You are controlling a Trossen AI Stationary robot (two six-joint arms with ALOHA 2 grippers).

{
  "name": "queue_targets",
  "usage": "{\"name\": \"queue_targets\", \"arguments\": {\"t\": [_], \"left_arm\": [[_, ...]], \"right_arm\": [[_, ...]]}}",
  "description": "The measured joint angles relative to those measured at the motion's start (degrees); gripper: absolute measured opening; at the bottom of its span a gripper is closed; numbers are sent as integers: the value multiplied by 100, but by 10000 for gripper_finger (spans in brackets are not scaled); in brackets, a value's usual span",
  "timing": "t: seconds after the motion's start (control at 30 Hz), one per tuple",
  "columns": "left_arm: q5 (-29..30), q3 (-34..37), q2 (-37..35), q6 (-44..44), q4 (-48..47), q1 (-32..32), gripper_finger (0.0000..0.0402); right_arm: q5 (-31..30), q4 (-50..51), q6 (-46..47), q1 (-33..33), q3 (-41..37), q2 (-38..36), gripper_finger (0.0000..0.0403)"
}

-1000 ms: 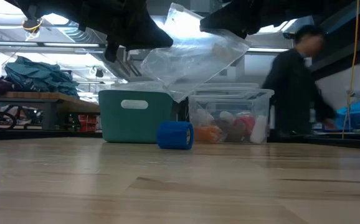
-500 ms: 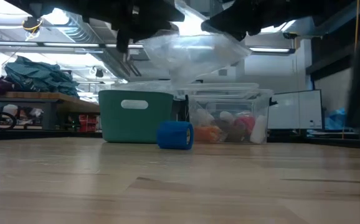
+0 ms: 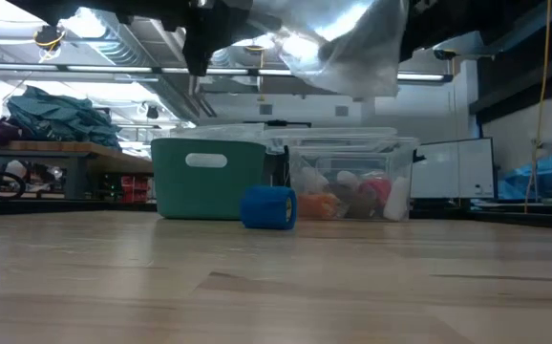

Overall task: Roll bandage
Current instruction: Open the transparent zip bag

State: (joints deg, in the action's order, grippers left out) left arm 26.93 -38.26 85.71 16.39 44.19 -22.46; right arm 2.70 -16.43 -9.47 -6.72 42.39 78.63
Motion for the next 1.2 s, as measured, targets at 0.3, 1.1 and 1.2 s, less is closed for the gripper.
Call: {"name": "queue_targets", "arguments": {"t": [0.3, 1.1, 1.2], "left_arm": [[2, 0, 0, -503, 656, -323, 183], [1568, 0, -11, -2362, 917, -494, 182], [1549, 0, -11, -2138, 754, -494, 182]], "right_arm": [[444, 33, -281, -2, 0, 0, 4], [616, -216, -277, -2, 0, 0, 8], [619, -456, -254, -2, 0, 0, 9]]}}
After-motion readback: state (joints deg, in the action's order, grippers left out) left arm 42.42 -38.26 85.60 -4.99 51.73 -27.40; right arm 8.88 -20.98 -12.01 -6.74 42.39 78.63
